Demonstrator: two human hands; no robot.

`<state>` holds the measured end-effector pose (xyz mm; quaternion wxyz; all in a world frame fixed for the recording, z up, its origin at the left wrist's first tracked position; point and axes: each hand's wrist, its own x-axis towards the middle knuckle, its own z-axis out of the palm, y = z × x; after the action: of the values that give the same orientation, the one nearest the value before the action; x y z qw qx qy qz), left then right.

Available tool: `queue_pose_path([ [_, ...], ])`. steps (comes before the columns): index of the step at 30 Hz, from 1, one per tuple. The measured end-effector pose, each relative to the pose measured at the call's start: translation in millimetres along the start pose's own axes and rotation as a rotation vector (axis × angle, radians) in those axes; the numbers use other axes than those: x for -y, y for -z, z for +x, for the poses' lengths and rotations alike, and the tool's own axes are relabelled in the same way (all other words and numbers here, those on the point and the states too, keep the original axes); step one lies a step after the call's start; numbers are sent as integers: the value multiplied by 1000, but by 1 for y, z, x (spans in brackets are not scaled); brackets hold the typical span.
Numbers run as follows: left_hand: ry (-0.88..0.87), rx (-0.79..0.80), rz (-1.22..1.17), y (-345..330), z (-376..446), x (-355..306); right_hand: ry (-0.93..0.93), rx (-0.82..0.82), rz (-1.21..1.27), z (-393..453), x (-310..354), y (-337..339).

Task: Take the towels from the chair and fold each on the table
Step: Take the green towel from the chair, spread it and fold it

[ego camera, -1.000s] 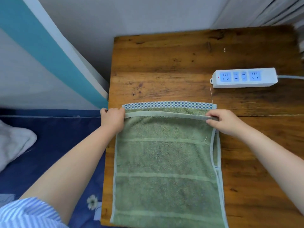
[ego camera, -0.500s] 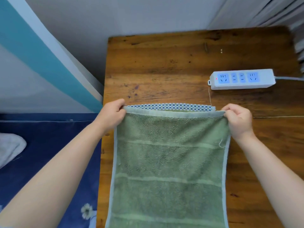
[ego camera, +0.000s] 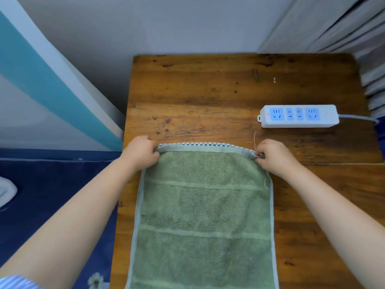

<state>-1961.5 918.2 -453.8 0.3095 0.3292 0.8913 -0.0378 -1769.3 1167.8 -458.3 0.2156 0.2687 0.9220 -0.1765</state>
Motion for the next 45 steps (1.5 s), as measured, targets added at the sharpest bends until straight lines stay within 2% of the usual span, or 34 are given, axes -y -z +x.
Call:
queue_pose_path([
  [4, 66, 59, -68, 14, -8, 8, 38, 114, -76, -3, 0, 20],
  [7, 74, 33, -169, 20, -20, 17, 103, 140, -7, -11, -1, 37],
  [11, 51, -158, -456, 34, -49, 23, 89, 123, 172, -39, -3, 62],
  [13, 29, -207, -513, 41, -64, 24, 92, 101, 194, -55, -2, 71],
  [17, -53, -189, -429, 53, -97, 24, 105, 29, 219, -93, 5, 84],
  [21, -126, -92, -21, 65, -134, 11, 128, -93, 224, -129, 20, 91],
  [24, -120, -280, 110, 82, -166, -1, 132, -144, 82, -155, 32, 100],
  [25, -86, -394, 84, 90, -176, -4, 119, -179, 5, -162, 36, 106],
  [26, -56, -555, 3, 98, -186, -6, 126, -296, -36, -170, 40, 111],
  [29, -33, -1048, -353, 127, -225, -17, 233, -935, 23, -198, 51, 137],
  [30, -63, -1152, -425, 136, -238, -20, 262, -1145, 35, -210, 55, 148],
  [31, -70, -1172, -461, 141, -249, -23, 274, -1276, 52, -219, 58, 155],
  [32, -78, -1150, -421, 148, -261, -23, 252, -1301, 59, -229, 64, 162],
  [33, -34, -1049, -307, 150, -263, -23, 221, -1233, 63, -229, 67, 166],
  [35, 85, -847, -45, 154, -271, -19, 138, -935, -73, -231, 70, 169],
  [36, 119, -815, 27, 155, -276, -16, 132, -858, -118, -235, 71, 168],
  [37, 145, -811, 64, 156, -280, -13, 156, -876, -113, -238, 73, 168],
  [39, 80, -973, 63, 158, -284, -5, 227, -1084, -49, -249, 76, 176],
  [41, -97, -1250, 99, 161, -286, 3, 220, -1293, 67, -260, 80, 181],
  [43, -217, -1375, 229, 163, -289, 15, 211, -1305, 133, -266, 83, 182],
  [45, -281, -1357, 331, 156, -286, 25, 241, -1184, 85, -264, 80, 179],
])
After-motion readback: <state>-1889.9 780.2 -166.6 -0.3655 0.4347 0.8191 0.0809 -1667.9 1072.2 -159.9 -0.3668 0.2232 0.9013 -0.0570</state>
